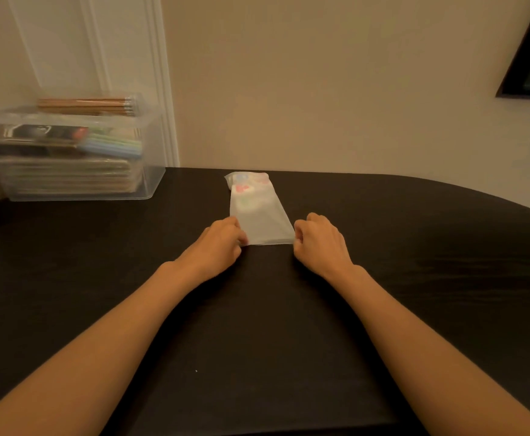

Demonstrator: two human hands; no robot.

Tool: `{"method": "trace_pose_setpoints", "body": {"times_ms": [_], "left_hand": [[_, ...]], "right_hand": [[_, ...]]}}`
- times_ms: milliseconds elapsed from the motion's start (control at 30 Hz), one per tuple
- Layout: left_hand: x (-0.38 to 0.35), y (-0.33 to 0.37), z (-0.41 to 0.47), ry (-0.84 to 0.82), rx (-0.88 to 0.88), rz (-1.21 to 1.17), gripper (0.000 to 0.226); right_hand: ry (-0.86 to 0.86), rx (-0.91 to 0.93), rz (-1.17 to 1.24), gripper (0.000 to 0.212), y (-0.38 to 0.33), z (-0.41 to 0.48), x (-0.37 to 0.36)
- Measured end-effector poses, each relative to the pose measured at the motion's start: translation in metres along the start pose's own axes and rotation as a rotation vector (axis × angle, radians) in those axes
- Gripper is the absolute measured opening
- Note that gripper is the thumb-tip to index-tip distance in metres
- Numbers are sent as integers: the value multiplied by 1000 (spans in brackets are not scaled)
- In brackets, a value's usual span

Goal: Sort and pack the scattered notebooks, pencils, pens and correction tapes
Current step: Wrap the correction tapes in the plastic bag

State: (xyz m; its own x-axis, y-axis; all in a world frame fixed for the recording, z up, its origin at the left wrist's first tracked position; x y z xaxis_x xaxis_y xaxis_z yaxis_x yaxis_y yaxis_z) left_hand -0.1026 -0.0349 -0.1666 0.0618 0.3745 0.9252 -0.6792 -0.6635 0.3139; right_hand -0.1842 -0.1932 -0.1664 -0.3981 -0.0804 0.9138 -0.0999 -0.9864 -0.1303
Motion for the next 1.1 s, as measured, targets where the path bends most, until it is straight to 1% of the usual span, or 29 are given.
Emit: {"method": "trace_pose_setpoints", "body": {"times_ms": [33,67,133,167,200,233,267,300,333,367,467,500,567,633,667,700,767,800,900,967,1033,1100], "left_hand": [[3,-1,0,16,20,-34,23],[6,-2,0,47,61,-89,22],[14,-4,3,111,212,-267,19],[18,-5,6,133,329,-437,18],[20,-6,9,126,480,-681,20],[21,-7,11,79,638,-964,27],[22,-6,12,3,766,-1221,36],[23,-5,13,-53,843,-1412,44],[24,-4,15,-92,879,-1525,51],[23,-4,16,-116,895,-1578,54],[18,-2,21,-172,919,-1670,55],[15,-1,24,-193,927,-1706,57],[9,0,27,-245,947,-1789,61],[4,1,30,-274,948,-1807,61],[2,1,30,-274,940,-1792,56],[0,1,30,-267,918,-1774,46],[-2,-1,31,-234,880,-1691,18],[-3,-2,32,-223,868,-1651,13],[-3,-7,35,-182,833,-1574,20],[-2,-9,36,-152,837,-1541,21],[-1,-11,37,-103,850,-1480,19],[-2,-12,38,-48,852,-1407,21]], "right_hand": [[-7,-20,40,15,1,0,0],[5,-82,132,17,3,0,0],[92,-316,465,23,11,4,1],[139,-467,656,24,16,6,2],[158,-619,833,22,20,7,1],[148,-734,989,20,23,7,0],[121,-794,1109,21,25,9,0],[88,-811,1193,22,25,11,-1],[58,-807,1251,21,26,13,0],[30,-800,1304,22,25,14,0],[-55,-816,1463,26,22,21,-1],[-94,-837,1490,25,21,23,-2],[-171,-879,1512,16,19,27,-6],[-196,-903,1567,16,17,30,-8],[-176,-904,1602,20,17,31,-9],[-146,-894,1645,22,17,33,-10],[-90,-855,1731,24,16,35,-11],[-71,-837,1753,23,16,36,-11],[-31,-813,1757,16,17,37,-12],[-13,-815,1742,11,17,38,-12],[11,-808,1677,20,18,41,-15],[55,-774,1570,21,17,44,-19]]}}
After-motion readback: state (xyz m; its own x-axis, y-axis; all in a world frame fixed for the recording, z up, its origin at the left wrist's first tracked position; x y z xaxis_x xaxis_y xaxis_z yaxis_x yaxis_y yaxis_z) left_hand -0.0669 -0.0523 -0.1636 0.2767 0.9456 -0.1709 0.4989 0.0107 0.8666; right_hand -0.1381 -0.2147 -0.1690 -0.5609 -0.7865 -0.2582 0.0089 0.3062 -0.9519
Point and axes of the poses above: each hand's wrist, its own z-axis towards the middle knuckle, its own x-axis out of the back of the hand, y = z × x, the point moved 3 cm from there along z, towards the middle knuckle, and after that the axes turned 8 degrees about x, right-handed, at the moved point
